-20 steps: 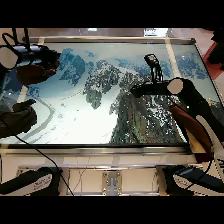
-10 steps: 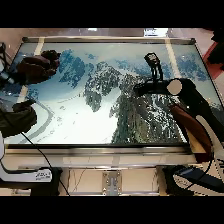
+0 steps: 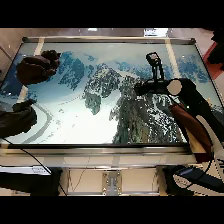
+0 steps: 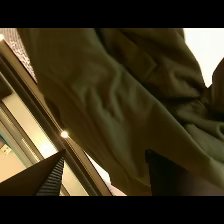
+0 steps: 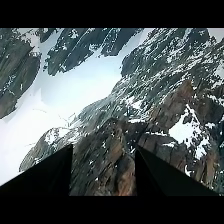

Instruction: Fold the shirts.

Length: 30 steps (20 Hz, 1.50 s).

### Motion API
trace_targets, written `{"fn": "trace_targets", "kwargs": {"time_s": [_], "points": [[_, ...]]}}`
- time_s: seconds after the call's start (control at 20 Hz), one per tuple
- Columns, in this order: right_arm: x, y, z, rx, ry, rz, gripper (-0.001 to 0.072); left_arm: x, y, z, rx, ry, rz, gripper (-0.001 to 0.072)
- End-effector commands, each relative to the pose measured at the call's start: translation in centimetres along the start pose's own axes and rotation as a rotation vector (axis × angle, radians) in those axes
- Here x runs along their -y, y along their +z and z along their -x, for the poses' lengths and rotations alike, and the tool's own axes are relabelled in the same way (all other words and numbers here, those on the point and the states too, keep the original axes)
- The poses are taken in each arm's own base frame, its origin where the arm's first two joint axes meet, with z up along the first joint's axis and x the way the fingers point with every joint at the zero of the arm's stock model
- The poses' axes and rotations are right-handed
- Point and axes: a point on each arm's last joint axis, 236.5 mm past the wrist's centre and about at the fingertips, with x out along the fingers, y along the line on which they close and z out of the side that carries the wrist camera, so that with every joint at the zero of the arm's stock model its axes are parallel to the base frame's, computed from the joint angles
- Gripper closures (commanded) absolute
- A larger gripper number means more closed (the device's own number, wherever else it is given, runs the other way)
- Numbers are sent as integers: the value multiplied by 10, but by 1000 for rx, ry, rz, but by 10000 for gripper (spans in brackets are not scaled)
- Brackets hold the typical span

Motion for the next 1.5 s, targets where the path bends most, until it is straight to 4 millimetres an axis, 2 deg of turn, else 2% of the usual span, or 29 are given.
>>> {"fn": "trace_targets", "kwargs": {"time_s": [0.0, 0.15, 0.4, 0.55, 0.65, 1.0, 1.15, 1.25, 1.3, 1.35, 1.4, 1.45], "points": [[0, 0, 0, -1, -1, -50, 268, -35, 22, -16, 32, -178, 251, 122], [1, 0, 0, 1, -1, -82, 268, -36, 44, -31, 92, -305, 248, 122], [-3, 0, 0, 1, 14, -169, 268, -33, 57, -77, 104, -304, 266, 121], [-10, 3, 0, 7, 41, -199, 268, -39, 77, -84, 189, -288, 276, 121], [-11, 3, 0, 7, 47, -205, 268, -41, 82, -87, 208, -282, 278, 121], [-14, 4, 0, 10, 62, -221, 268, -52, 65, -114, 140, -211, 241, 122], [-14, 4, 0, 11, 62, -221, 268, -50, 48, -134, 59, -199, 233, 123], [-14, 4, 0, 11, 61, -221, 268, -41, 33, -149, -10, -223, 244, 127], [-14, 4, 0, 12, 61, -221, 268, -30, 29, -152, -35, -266, 265, 279], [-14, 5, 0, 14, 61, -221, 268, -12, 31, -150, -38, -341, 280, 668], [-14, 5, 0, 16, 60, -221, 268, 10, 36, -141, -30, -442, 276, 696], [-14, 6, 0, 17, 60, -220, 269, 39, 44, -123, -16, -579, 256, 697]]}}
